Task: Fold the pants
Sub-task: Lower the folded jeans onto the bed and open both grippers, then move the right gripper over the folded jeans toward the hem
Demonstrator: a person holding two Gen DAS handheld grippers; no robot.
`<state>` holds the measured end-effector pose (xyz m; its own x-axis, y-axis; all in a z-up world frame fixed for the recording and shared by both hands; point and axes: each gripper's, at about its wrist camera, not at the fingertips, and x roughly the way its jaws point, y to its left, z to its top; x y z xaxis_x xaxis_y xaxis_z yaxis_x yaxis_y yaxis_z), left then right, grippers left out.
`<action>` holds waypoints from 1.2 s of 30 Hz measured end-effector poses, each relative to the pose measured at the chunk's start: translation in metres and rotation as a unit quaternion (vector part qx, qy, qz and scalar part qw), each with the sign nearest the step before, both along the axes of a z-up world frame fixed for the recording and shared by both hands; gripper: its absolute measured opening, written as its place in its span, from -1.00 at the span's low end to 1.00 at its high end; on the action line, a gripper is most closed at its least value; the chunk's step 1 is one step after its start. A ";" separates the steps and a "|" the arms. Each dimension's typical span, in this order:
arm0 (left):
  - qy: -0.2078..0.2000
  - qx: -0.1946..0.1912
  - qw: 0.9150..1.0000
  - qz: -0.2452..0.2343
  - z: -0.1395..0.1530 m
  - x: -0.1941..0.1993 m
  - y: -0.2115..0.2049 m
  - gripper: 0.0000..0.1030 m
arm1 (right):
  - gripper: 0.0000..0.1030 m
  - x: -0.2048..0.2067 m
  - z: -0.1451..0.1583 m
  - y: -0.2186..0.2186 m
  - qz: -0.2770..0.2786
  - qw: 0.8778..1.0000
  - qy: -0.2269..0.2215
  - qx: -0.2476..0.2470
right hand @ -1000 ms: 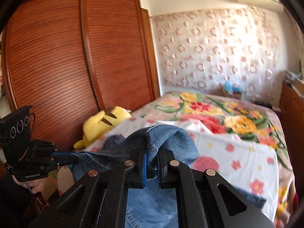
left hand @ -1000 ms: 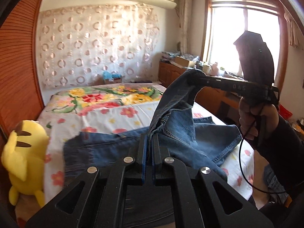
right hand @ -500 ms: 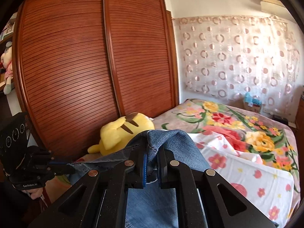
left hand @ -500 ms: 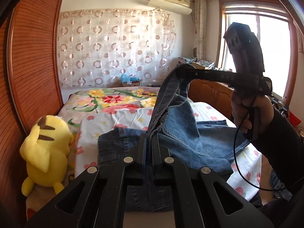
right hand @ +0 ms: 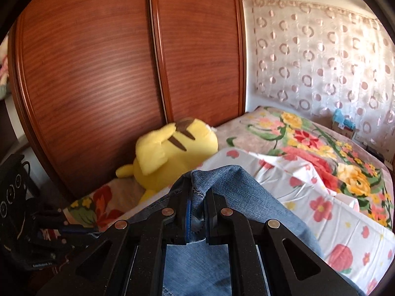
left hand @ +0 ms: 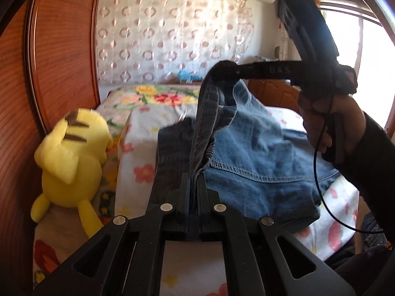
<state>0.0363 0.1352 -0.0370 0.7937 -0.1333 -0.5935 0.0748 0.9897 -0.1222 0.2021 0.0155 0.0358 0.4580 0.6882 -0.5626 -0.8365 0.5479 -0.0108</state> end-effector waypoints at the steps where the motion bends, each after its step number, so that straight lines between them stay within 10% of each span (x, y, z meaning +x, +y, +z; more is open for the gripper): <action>1: 0.005 -0.001 1.000 0.003 -0.004 0.000 0.001 -0.90 | -0.85 0.003 -0.003 0.006 -0.001 1.000 0.003 -0.008; 7: 0.030 0.001 0.999 0.014 -0.021 0.001 0.002 -0.90 | -0.85 0.022 -0.015 0.031 -0.012 0.999 0.027 -0.043; 13: 0.047 0.015 0.999 0.015 -0.032 0.003 -0.005 -0.90 | 0.04 0.022 0.000 0.028 -0.015 0.999 0.033 -0.040; 19: 0.051 0.016 0.998 0.030 -0.033 0.006 -0.002 -0.89 | 0.11 0.016 0.012 -0.019 -0.057 0.997 0.001 -0.046; 23: 0.044 0.018 0.998 0.033 -0.031 0.007 -0.003 -0.15 | 0.11 0.004 0.011 -0.061 -0.095 0.994 -0.015 -0.048; 26: 0.046 0.018 0.998 0.035 -0.031 0.010 -0.001 -0.11 | 0.11 -0.010 0.006 -0.096 -0.120 0.992 -0.011 -0.039; 30: 0.043 0.004 0.999 0.030 -0.029 0.014 -0.002 0.56 | 0.11 -0.029 -0.004 -0.129 -0.147 0.989 0.018 -0.023; 36: 0.038 0.000 0.999 0.032 -0.026 0.020 -0.012 0.57 | 0.11 -0.044 -0.010 -0.157 -0.179 0.983 0.018 -0.023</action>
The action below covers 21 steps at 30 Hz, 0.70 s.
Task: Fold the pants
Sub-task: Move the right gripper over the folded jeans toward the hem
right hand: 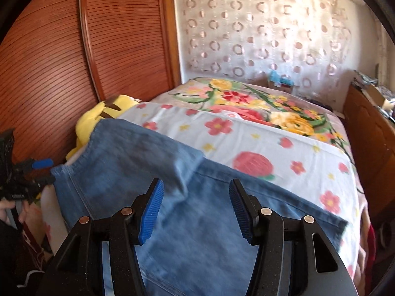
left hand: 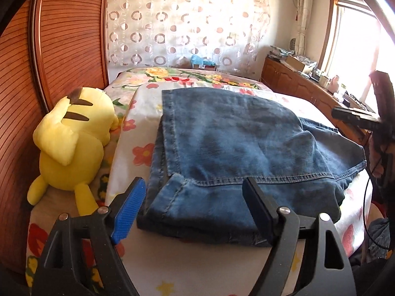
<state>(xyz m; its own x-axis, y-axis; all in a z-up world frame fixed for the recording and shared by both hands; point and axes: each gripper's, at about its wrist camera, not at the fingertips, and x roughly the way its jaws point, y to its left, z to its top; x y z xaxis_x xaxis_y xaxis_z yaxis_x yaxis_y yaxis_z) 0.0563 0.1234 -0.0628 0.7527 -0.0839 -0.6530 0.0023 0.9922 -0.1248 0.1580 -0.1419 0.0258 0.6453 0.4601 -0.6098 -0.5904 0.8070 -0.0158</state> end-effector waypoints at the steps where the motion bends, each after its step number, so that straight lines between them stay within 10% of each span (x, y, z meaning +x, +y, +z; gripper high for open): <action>1: -0.001 0.000 1.000 -0.004 0.000 0.001 -0.003 0.57 | 0.11 -0.004 -0.002 -0.004 -0.006 1.000 -0.001 -0.001; 21: 0.006 0.001 0.995 -0.096 -0.002 0.041 -0.104 0.57 | 0.11 -0.027 -0.046 -0.039 -0.085 0.995 0.057 -0.015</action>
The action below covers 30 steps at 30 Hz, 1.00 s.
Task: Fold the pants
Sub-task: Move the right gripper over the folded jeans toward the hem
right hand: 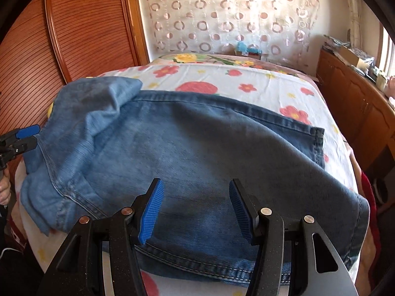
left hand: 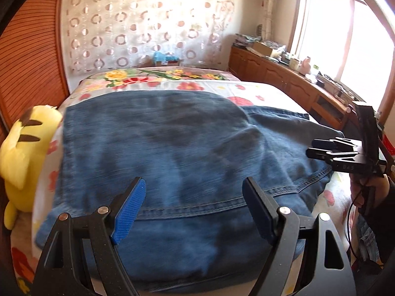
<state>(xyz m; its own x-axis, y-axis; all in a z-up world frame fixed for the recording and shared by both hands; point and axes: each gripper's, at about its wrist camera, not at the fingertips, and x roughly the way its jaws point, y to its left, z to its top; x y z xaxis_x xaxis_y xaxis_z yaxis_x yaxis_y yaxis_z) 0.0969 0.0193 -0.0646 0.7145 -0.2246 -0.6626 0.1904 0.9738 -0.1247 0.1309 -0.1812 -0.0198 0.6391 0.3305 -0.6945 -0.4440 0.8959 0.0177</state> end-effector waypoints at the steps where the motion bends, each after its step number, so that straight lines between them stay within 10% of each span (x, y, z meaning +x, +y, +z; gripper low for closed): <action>1: 0.001 0.002 1.000 -0.004 0.000 0.002 -0.005 0.57 | 0.11 0.000 -0.001 0.000 -0.004 1.000 0.002 -0.001; 30: 0.029 0.006 0.999 -0.029 -0.026 0.017 -0.045 0.58 | 0.12 0.001 -0.004 -0.005 -0.018 1.000 -0.008 -0.023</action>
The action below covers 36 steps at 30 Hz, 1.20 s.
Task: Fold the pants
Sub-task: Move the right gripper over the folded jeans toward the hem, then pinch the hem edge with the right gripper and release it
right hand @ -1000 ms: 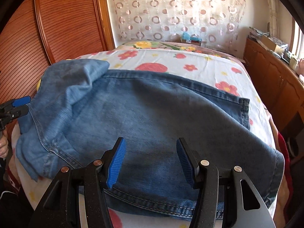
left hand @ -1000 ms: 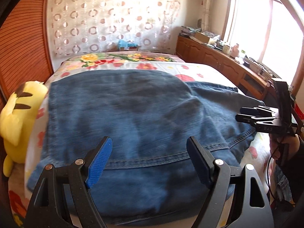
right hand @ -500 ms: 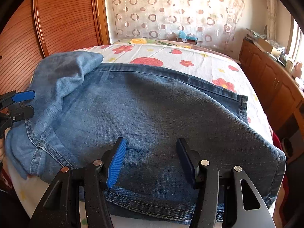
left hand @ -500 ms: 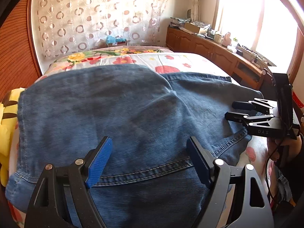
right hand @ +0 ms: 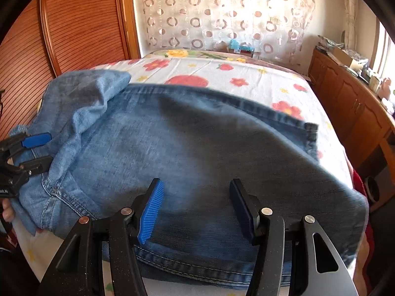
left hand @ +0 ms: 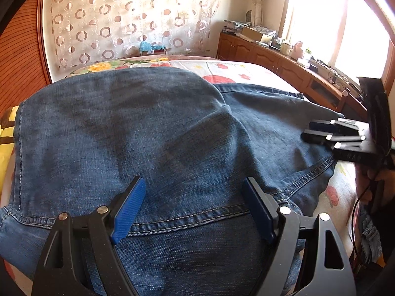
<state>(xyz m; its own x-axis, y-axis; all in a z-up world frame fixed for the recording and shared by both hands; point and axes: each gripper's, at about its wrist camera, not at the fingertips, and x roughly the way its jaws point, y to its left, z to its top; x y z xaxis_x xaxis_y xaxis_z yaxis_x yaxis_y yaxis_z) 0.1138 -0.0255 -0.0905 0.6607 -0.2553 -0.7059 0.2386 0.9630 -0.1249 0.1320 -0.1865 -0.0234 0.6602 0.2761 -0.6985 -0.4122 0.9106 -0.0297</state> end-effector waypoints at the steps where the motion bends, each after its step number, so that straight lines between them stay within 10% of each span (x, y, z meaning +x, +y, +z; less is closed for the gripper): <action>1: 0.000 -0.001 1.000 0.000 0.000 0.000 0.001 0.58 | 0.12 0.000 0.006 -0.004 -0.001 1.000 -0.006 0.004; 10: 0.000 -0.004 1.000 0.001 0.000 -0.001 0.001 0.58 | 0.07 0.036 0.038 -0.073 -0.053 0.998 -0.033 -0.001; 21: -0.001 -0.004 1.000 0.001 0.000 0.000 0.000 0.58 | -0.18 0.113 -0.011 -0.133 -0.083 0.993 0.079 0.014; 26: -0.001 -0.002 1.000 0.001 0.000 0.000 0.000 0.58 | -0.70 0.125 -0.016 -0.128 -0.065 0.994 0.083 0.010; 36: -0.001 -0.002 1.000 0.002 0.000 0.001 0.000 0.58 | -0.80 0.128 0.010 -0.120 -0.087 0.996 -0.008 0.001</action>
